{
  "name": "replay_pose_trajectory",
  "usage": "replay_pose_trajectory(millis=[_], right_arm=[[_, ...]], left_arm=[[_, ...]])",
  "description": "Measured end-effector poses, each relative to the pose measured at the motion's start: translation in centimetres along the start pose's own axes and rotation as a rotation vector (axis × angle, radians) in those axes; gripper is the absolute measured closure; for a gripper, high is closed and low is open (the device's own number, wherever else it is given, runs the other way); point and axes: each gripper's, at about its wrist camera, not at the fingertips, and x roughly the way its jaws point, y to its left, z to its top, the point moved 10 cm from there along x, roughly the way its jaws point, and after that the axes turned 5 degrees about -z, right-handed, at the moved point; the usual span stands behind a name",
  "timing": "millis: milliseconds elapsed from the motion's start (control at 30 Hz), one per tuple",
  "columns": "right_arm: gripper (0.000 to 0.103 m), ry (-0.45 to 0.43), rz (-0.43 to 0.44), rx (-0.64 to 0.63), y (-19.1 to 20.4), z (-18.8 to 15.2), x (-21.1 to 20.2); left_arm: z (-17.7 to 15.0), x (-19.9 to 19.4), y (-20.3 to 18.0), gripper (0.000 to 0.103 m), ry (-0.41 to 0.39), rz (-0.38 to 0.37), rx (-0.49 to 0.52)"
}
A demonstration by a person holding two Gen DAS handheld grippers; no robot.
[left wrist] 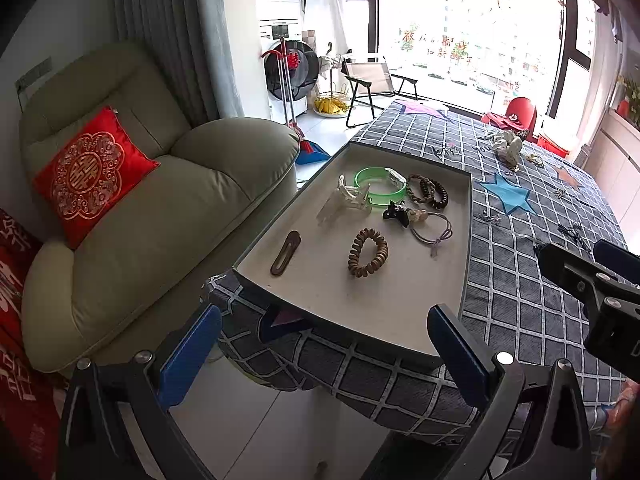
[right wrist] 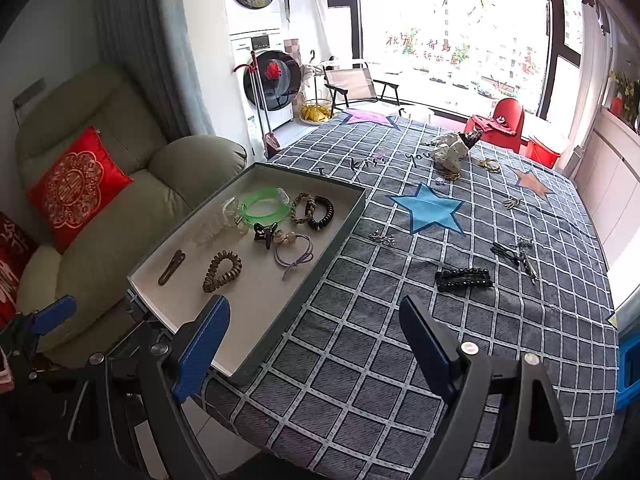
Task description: Organize jewelry
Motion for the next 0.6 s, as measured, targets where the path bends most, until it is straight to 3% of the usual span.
replay_pose_trajectory(millis=[600], right_arm=[[0.015, 0.000, -0.003, 0.002, 0.05, 0.21, -0.28]], left_arm=[[0.04, -0.05, 0.02, 0.000, 0.005, -0.003, -0.009]])
